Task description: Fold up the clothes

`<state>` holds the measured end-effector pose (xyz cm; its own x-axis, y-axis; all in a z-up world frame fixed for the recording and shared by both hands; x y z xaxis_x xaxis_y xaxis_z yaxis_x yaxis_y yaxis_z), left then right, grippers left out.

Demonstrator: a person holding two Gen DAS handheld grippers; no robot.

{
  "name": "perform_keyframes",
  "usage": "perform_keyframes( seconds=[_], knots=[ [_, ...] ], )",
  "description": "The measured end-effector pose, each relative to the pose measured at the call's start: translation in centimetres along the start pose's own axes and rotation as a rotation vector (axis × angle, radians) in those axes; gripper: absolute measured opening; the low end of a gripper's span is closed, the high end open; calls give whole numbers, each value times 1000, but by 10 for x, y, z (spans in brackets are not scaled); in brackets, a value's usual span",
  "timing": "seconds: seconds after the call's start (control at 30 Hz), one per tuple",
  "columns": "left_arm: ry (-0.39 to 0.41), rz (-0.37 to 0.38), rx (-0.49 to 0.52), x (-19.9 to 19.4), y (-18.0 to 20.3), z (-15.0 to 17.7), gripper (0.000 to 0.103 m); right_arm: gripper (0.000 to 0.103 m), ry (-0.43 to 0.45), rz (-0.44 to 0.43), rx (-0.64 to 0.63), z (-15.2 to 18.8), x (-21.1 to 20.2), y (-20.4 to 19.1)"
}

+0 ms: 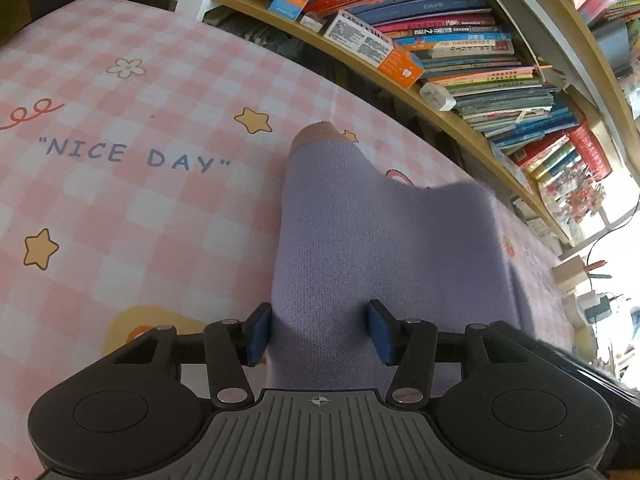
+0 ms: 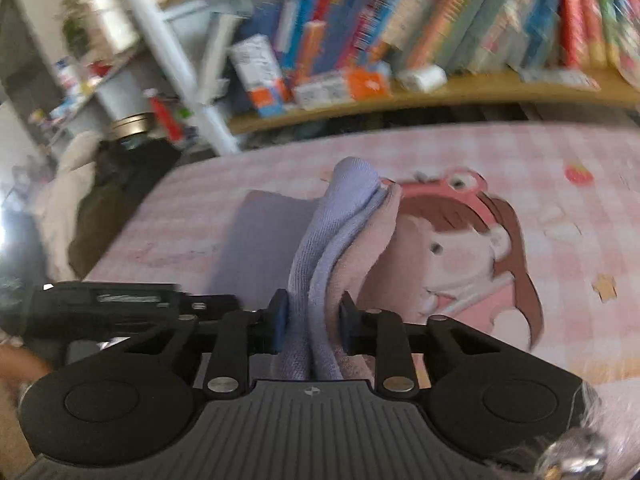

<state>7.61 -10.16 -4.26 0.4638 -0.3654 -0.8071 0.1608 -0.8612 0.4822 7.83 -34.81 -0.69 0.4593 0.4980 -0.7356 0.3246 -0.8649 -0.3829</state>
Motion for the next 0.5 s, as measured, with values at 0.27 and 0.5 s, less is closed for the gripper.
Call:
perform_keyframes(
  seconds=[0.27,0.5],
  knots=[
    [-1,0,24,-8,2,2,53,56,-75,-67,242,8,15,48],
    [-28,63,-70,-3,-10,3,55,59,-86,-203,379,19,21,68]
  ],
)
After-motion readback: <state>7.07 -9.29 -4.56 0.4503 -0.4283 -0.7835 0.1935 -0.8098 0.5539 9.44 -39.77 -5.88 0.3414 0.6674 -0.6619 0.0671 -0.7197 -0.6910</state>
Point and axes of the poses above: each gripper's, at about its wrist camera, not at the fingertips, and x roughly the way its jaws point, y to its right, z to its underside, the point moved 2 cm from there along x, roughly the way its jaws point, and after that the axes turned 8 degrees about -y, right-handed, at the moved point
